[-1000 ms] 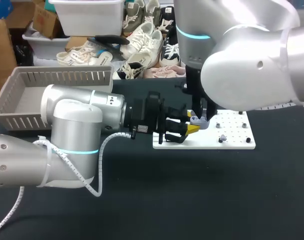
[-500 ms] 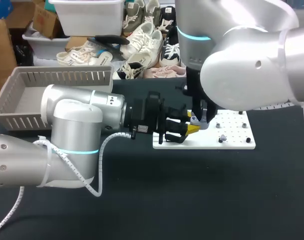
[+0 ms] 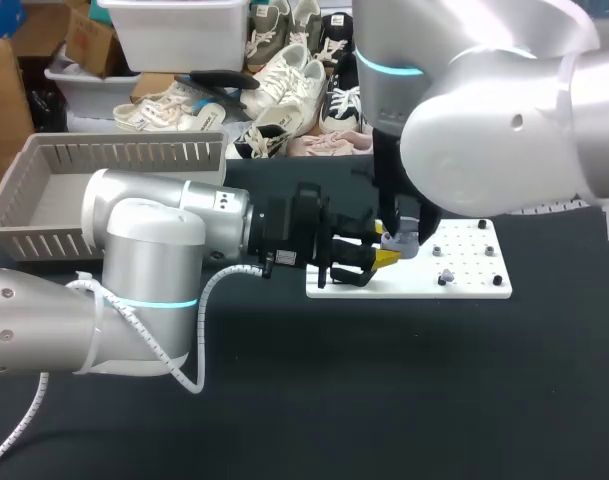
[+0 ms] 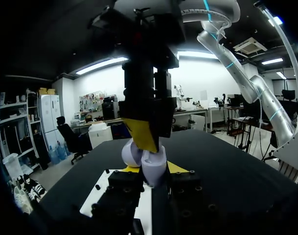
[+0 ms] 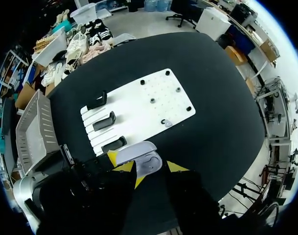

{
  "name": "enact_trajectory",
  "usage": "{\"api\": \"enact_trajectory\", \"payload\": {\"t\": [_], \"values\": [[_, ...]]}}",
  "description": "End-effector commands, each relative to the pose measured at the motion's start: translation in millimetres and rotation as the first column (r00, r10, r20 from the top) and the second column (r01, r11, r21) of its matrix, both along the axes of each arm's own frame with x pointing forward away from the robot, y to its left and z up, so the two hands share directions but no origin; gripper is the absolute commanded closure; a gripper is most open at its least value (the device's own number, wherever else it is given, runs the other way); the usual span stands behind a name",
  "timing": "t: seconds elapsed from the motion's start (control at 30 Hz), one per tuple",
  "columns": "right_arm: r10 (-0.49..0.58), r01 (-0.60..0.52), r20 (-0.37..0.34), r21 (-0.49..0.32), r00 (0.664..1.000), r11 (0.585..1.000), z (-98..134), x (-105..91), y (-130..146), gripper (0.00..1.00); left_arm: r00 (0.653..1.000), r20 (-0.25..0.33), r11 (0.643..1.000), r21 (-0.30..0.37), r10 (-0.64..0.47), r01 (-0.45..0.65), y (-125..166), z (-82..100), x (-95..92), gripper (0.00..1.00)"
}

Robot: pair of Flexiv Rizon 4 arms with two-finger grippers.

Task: Pick up each earbud case from the left stands, insert the matching earbuds, close the lid, and place the case in the box.

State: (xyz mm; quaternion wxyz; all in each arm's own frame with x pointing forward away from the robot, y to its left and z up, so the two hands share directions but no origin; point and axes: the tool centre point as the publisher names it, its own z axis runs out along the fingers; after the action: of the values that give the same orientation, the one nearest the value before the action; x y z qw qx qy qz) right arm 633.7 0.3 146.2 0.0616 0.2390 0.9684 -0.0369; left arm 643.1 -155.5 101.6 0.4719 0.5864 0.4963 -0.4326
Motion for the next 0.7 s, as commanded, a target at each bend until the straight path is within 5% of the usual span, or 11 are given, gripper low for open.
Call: {"api": "enact_trajectory", "payload": {"t": [0.03, 0.27, 0.37, 0.7], "values": [[-0.004, 0.004, 0.037, 0.007, 0.999, 1.0, 9.8, -12.9, -5.8, 0.65, 1.0, 0.001, 1.0, -0.002, 0.0, 0.0, 0.0, -0.7, 0.2, 1.0], [-0.026, 0.026, 0.108, 0.003, 0.994, 1.0, 26.9, -30.1, -30.2, 0.68, 1.0, 0.001, 1.0, -0.002, 0.0, 0.0, 0.0, -0.7, 0.2, 1.0], [-0.019, 0.02, 0.15, -0.008, 0.988, 1.0, 31.6, -37.1, -43.5, 0.6, 1.0, 0.001, 1.0, -0.002, 0.0, 0.0, 0.0, -0.7, 0.2, 1.0], [-0.045, 0.046, 0.163, -0.006, 0.986, 0.999, 22.3, -49.0, -75.0, 0.58, 1.0, 0.001, 1.0, -0.002, 0.0, 0.0, 0.0, -0.7, 0.2, 1.0]]}}
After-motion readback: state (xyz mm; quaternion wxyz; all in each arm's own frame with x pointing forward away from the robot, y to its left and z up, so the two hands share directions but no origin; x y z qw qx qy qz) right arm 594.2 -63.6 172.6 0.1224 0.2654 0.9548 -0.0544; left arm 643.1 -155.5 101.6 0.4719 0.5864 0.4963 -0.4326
